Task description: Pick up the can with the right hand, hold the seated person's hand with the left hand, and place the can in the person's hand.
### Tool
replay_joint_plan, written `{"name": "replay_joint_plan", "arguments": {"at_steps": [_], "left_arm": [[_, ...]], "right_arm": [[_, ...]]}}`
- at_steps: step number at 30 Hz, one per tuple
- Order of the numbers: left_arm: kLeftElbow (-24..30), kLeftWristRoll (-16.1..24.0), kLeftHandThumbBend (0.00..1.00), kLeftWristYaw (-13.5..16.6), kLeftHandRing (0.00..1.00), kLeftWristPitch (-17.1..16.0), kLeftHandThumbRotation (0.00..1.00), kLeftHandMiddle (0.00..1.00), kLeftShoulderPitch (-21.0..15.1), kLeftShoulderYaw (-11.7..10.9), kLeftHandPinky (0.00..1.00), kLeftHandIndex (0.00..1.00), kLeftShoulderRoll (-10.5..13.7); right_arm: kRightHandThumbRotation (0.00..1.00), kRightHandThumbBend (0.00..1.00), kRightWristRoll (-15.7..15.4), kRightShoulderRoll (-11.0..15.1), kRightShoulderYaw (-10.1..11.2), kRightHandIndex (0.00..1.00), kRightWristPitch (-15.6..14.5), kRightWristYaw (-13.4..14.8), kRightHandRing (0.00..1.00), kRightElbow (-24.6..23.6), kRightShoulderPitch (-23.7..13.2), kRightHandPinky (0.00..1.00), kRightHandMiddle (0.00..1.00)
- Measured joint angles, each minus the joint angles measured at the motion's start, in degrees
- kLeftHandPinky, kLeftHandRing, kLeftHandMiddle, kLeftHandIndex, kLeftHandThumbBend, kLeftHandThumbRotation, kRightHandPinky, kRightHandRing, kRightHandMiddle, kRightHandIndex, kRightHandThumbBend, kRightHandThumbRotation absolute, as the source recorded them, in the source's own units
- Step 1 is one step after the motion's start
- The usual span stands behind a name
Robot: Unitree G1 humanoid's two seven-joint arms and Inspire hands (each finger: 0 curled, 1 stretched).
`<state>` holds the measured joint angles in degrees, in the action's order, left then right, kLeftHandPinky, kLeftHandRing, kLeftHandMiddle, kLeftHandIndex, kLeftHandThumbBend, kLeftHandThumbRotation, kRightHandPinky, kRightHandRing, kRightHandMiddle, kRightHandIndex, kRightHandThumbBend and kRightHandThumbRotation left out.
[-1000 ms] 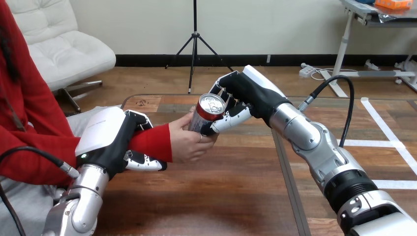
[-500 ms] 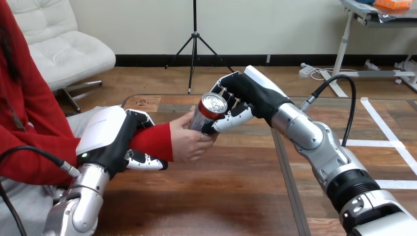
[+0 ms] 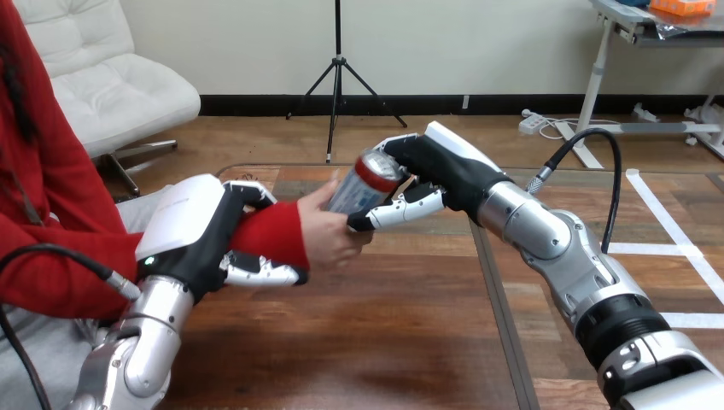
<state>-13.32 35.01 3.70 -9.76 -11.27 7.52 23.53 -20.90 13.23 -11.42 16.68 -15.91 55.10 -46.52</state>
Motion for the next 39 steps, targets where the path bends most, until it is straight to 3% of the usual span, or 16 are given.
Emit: {"name": "replay_joint_plan", "arguments": {"at_steps": [9, 20, 28, 39], "left_arm": [[3.23, -2.61, 1.00, -3.01, 0.77, 0.00, 0.70, 0.79, 0.00, -0.52, 0.69, 0.77, 0.23], [7.89, -5.66, 1.00, -8.30, 0.84, 0.00, 0.74, 0.85, 0.24, -1.40, 0.81, 0.83, 0.68], [12.09, -7.66, 1.00, -10.94, 0.85, -0.01, 0.80, 0.86, 0.61, -1.54, 0.77, 0.83, 0.68], [13.94, -8.07, 1.00, -11.18, 0.86, -1.31, 0.90, 0.87, 1.81, -1.60, 0.70, 0.85, 0.63]], "right_arm": [[0.95, 1.00, 1.91, 0.11, 0.11, 0.86, 0.09, -2.58, 0.77, -3.16, 1.72, 0.65, 0.81], [1.00, 1.00, 5.16, 0.44, 0.54, 0.89, 1.25, -4.69, 0.80, -6.54, 4.04, 0.69, 0.84], [1.00, 1.00, 7.52, 0.57, 0.88, 0.91, 2.18, -5.44, 0.80, -10.21, 6.55, 0.70, 0.85], [1.00, 1.00, 9.87, 0.73, 2.03, 0.91, 2.66, -5.41, 0.81, -15.44, 10.17, 0.72, 0.86]]}}
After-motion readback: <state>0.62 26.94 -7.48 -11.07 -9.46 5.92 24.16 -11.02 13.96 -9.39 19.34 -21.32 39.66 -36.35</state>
